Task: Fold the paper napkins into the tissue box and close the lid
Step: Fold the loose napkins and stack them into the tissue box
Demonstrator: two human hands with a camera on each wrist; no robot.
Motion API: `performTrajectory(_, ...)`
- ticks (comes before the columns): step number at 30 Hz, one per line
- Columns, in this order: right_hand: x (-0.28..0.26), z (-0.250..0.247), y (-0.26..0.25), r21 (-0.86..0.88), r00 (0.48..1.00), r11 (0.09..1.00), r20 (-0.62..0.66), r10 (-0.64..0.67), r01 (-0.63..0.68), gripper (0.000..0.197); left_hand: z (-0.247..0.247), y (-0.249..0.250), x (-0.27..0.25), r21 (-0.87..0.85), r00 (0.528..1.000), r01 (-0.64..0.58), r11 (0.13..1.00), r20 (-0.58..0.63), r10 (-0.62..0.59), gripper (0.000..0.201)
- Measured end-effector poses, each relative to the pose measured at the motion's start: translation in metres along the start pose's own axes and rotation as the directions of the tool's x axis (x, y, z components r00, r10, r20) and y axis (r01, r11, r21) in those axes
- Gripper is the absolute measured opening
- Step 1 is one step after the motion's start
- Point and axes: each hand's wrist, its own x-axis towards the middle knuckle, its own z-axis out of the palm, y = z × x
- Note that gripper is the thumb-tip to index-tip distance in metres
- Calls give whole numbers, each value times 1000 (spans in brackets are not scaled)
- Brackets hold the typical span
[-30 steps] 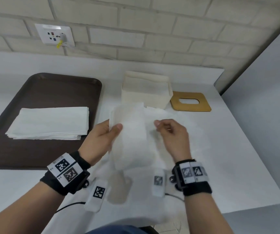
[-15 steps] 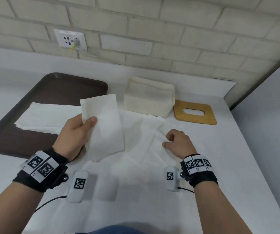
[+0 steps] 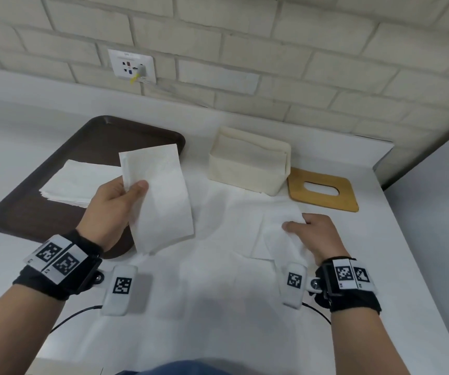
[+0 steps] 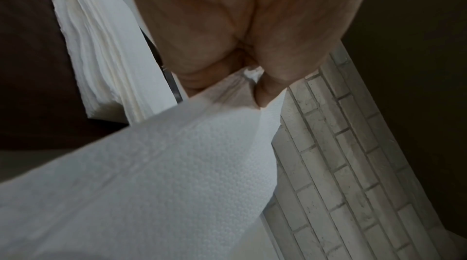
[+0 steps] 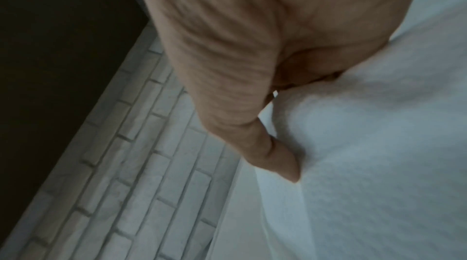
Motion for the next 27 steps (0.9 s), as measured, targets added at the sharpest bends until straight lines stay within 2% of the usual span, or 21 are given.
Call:
performTrajectory(2, 0, 3, 2, 33, 998, 998, 24, 50, -50, 4, 1, 0, 2, -2, 1000, 2, 1000, 10, -2, 28)
performTrajectory(5, 1, 7, 3, 86, 997, 994, -32, 71, -68, 7, 4, 0, 5, -22, 1000, 13, 1000, 21, -12, 28)
performTrajectory(7, -2, 8, -2, 83, 995, 996, -98, 23, -15, 17, 6, 1, 6, -27, 1000, 20, 999, 21, -20, 25)
performTrajectory(9, -11, 4, -11, 32, 981, 997, -186, -58, 65, 20, 7, 2, 9, -28, 1000, 22, 999, 22, -21, 21)
performTrajectory(11, -27, -4, -24, -43, 949, 984, -259, -177, 171, 8, 5, 2, 13, -27, 999, 27, 999, 26, -26, 21)
performTrajectory(13, -43, -12, -36, -110, 909, 956, -295, -293, 273, 9, 3, 1, 17, -32, 999, 33, 999, 31, -32, 21)
performTrajectory(15, -56, -19, -47, -114, 867, 925, -321, -380, 363, 20, 3, 0, 20, -45, 998, 47, 998, 36, -45, 21)
performTrajectory(17, -69, -20, -58, -69, 852, 907, -321, -414, 415, 16, 6, -3, 23, -57, 997, 71, 996, 43, -69, 21)
performTrajectory(19, -74, -17, -63, 44, 882, 915, -292, -371, 400, 10, 12, -4, 24, -43, 994, 91, 995, 61, -89, 19)
performTrajectory(22, -71, -6, -58, 212, 944, 927, -185, -273, 309, 19, 23, -9, 28, 25, 991, 100, 995, 83, -102, 17)
performTrajectory(25, -61, 10, -45, 325, 985, 930, -70, -160, 174, 23, 33, -18, 31, 86, 983, 144, 986, 105, -152, 17)
performTrajectory(27, -58, 22, -38, 365, 995, 927, 18, -97, 84, 19, 44, -25, 31, 191, 967, 164, 968, 162, -196, 22)
